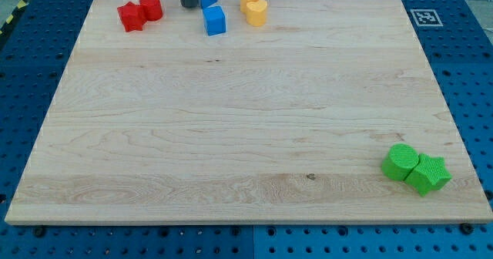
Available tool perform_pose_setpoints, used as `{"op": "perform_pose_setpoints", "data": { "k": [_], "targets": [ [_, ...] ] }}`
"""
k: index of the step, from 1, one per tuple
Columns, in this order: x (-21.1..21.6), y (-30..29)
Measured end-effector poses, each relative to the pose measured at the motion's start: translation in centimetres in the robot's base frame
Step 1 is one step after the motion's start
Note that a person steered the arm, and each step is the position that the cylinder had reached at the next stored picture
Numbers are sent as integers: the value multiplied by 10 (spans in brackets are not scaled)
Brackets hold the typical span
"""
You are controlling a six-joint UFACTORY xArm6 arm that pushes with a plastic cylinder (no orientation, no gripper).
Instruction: Slide the blue cube to the left of the yellow heart
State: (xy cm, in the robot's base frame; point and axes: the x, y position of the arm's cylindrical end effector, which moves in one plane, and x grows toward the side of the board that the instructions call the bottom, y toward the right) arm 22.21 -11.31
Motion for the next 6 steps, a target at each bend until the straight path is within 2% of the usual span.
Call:
{"op": "perform_pose_setpoints", "data": {
  "k": [2, 3, 4, 6],
  "targets": [
    [58, 6],
    [89, 32],
    [96, 49],
    [79, 49]
  ]
}}
